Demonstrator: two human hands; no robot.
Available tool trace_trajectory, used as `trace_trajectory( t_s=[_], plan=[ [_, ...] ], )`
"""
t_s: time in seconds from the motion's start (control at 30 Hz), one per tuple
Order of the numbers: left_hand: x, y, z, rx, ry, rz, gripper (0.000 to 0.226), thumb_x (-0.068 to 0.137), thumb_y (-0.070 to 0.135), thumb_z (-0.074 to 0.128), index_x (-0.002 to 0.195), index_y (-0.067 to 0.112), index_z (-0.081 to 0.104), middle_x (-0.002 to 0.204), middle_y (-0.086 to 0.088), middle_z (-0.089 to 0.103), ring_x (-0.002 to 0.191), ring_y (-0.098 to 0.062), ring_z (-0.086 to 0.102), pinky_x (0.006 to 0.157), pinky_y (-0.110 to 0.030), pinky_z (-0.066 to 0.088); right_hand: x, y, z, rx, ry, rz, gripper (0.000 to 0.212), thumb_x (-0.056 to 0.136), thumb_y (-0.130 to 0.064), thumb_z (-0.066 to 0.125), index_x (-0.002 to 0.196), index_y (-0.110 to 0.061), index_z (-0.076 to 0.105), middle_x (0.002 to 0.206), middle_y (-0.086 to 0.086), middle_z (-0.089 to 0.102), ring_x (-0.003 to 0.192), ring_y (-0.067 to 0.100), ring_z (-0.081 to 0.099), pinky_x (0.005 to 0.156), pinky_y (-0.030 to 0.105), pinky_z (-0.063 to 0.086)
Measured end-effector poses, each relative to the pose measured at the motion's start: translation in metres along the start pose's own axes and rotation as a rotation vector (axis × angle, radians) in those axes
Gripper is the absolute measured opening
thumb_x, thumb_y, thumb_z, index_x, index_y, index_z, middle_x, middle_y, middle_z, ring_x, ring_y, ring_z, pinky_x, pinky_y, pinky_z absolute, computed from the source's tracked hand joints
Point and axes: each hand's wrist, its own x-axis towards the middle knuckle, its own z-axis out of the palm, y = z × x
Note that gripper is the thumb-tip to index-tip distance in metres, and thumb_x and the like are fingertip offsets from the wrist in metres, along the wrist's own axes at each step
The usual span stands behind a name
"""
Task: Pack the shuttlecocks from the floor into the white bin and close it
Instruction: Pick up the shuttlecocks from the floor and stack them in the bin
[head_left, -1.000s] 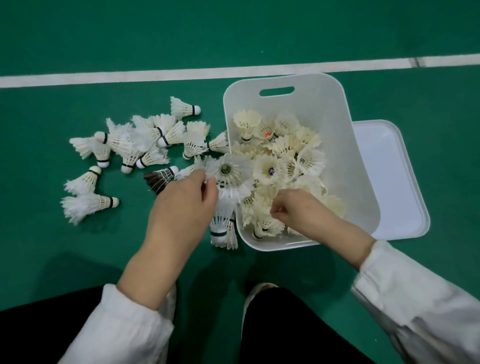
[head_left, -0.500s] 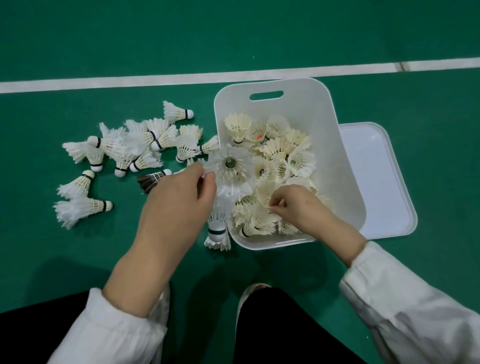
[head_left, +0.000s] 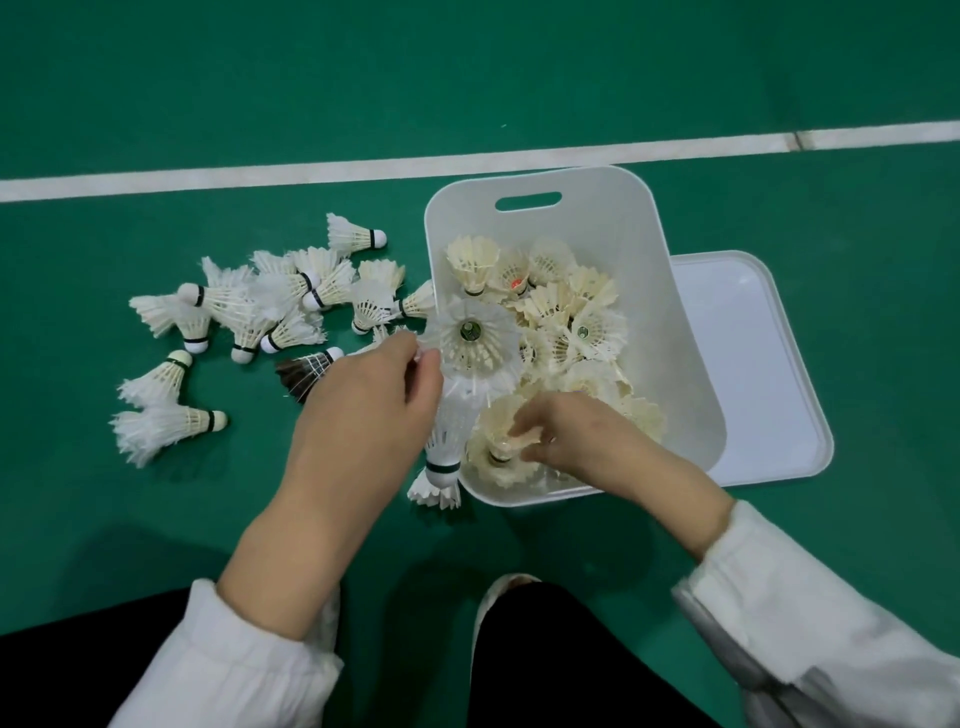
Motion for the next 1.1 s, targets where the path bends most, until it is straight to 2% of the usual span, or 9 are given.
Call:
trace_trajectory(
  t_s=[0.17, 0.3, 0.47, 0.53, 0.6, 0.7, 0.87, 0.97, 1.1],
  plan=[
    [0.004, 0.014, -0.001, -0.019, 0.005, 0.017, 0.039, 0.094, 0.029, 0.044, 0.058, 0.019, 0.033, 0.049, 0.0, 0.04, 0.046, -0.018, 0.037, 0.047, -0.033, 0.027, -0.046, -0.013, -0.056, 0.427, 0.583, -0.273, 0.036, 0.083, -0.007, 0.066, 0.11, -0.03, 0.057, 0.113, -0.017, 0.051, 0.077, 0.011, 0.057, 0.071, 0.015, 0.047],
    [0.013, 0.03, 0.009, -0.046, -0.043, 0.035, 0.037, 0.095, 0.029, 0.042, 0.059, 0.02, 0.034, 0.053, -0.001, 0.043, 0.048, -0.017, 0.037, 0.045, -0.032, 0.026, -0.048, -0.016, -0.062, 0.229, 0.508, -0.414, 0.056, 0.079, 0.007, 0.061, 0.124, -0.023, 0.05, 0.126, -0.018, 0.041, 0.079, 0.011, 0.055, 0.07, 0.014, 0.045],
    [0.024, 0.037, 0.02, -0.072, -0.057, 0.032, 0.038, 0.094, 0.026, 0.042, 0.058, 0.02, 0.034, 0.051, -0.001, 0.043, 0.046, -0.015, 0.038, 0.044, -0.029, 0.025, -0.048, -0.005, -0.063, 0.279, 0.646, -0.438, 0.066, 0.075, 0.008, 0.063, 0.123, -0.029, 0.037, 0.137, -0.007, 0.033, 0.077, 0.009, 0.055, 0.063, 0.019, 0.045],
    [0.027, 0.04, 0.025, -0.055, -0.063, 0.039, 0.035, 0.094, 0.026, 0.043, 0.061, 0.019, 0.038, 0.052, 0.001, 0.044, 0.048, -0.015, 0.04, 0.044, -0.028, 0.027, -0.049, -0.001, -0.059, 0.114, 0.675, -0.477, 0.051, 0.078, 0.002, 0.063, 0.117, -0.026, 0.043, 0.136, -0.006, 0.031, 0.077, 0.007, 0.052, 0.061, 0.024, 0.048],
    [0.03, 0.042, 0.03, -0.035, -0.073, 0.043, 0.035, 0.095, 0.028, 0.042, 0.062, 0.018, 0.039, 0.053, 0.0, 0.045, 0.048, -0.015, 0.041, 0.044, -0.028, 0.028, -0.049, 0.004, -0.056, -0.096, 0.674, -0.479, 0.017, 0.085, -0.015, 0.056, 0.101, -0.021, 0.053, 0.134, -0.005, 0.033, 0.079, 0.011, 0.052, 0.053, 0.037, 0.051],
    [0.03, 0.042, 0.034, -0.082, -0.117, 0.056, 0.036, 0.095, 0.035, 0.041, 0.067, 0.015, 0.047, 0.058, -0.004, 0.053, 0.053, -0.02, 0.048, 0.05, -0.032, 0.035, -0.046, 0.017, -0.057, -0.237, 0.686, -0.393, 0.013, 0.087, -0.028, 0.054, 0.086, -0.017, 0.062, 0.126, 0.001, 0.046, 0.074, 0.015, 0.056, 0.045, 0.035, 0.049],
    [0.026, 0.034, 0.026, -0.127, -0.254, 0.085, 0.033, 0.086, 0.051, 0.049, 0.094, 0.02, 0.057, 0.082, 0.008, 0.057, 0.072, -0.006, 0.052, 0.062, -0.021, 0.039, -0.047, 0.041, -0.063, -0.261, 0.684, -0.179, 0.01, 0.085, -0.023, 0.064, 0.078, -0.016, 0.065, 0.131, -0.005, 0.053, 0.076, 0.017, 0.062, 0.051, 0.03, 0.047],
    [0.025, 0.018, 0.021, -0.077, -0.243, 0.12, 0.034, 0.079, 0.038, 0.066, 0.107, 0.02, 0.059, 0.098, 0.008, 0.051, 0.085, -0.005, 0.049, 0.075, -0.02, 0.036, -0.046, 0.048, -0.058, -0.29, 0.599, -0.111, 0.012, 0.085, -0.023, 0.064, 0.077, -0.015, 0.067, 0.137, -0.011, 0.05, 0.085, 0.019, 0.064, 0.057, 0.024, 0.039],
    [0.023, 0.005, 0.019, -0.025, -0.125, 0.161, 0.019, 0.081, 0.017, 0.068, 0.1, 0.011, 0.066, 0.092, 0.005, 0.052, 0.08, -0.007, 0.048, 0.071, -0.014, 0.031, -0.03, 0.049, -0.041, -0.319, 0.448, -0.038, 0.017, 0.09, -0.022, 0.055, 0.087, -0.011, 0.068, 0.143, -0.009, 0.041, 0.101, 0.023, 0.06, 0.067, 0.03, 0.044]
  ],
)
